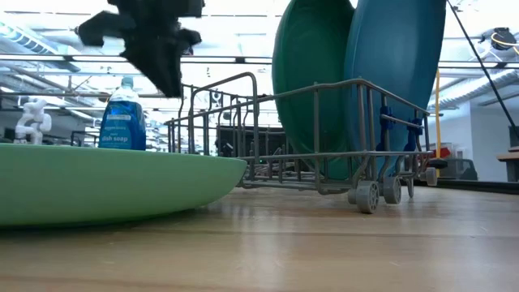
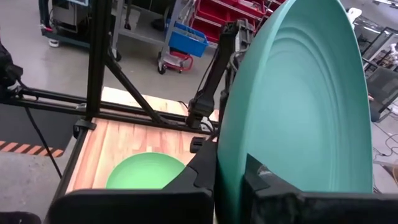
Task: Sort dishes
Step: Put the green plate into the dish rack
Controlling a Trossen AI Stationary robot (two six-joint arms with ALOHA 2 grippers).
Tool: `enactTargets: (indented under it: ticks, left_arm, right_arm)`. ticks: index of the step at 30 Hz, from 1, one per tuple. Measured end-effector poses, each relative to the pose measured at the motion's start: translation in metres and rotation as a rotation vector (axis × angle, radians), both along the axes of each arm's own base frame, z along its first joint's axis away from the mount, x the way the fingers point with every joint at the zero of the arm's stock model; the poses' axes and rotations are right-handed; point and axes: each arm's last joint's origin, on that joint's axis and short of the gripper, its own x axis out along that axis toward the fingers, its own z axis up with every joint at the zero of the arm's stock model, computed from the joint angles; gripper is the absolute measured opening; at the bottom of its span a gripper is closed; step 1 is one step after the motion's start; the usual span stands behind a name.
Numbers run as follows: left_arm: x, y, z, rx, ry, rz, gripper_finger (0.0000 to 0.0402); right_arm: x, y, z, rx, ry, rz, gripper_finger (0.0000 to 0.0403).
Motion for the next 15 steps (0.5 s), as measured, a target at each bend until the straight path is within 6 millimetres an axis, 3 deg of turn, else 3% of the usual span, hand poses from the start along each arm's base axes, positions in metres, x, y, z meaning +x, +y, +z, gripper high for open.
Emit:
enactTargets:
  ticks: [6, 15]
  left_arm:
    - [0.008, 0.017, -0.018, 0.032, 0.121, -0.02, 0.0119]
    - [0.026, 0.028, -0.053, 0.067, 0.244, 0.041, 0.0121]
  right_arm:
    - [-0.001, 0.0, -0.002, -0.003, 0.013, -0.001, 0.001]
    - [-0.001, -0.001, -0.002, -0.009, 0.019, -0.002, 0.0012]
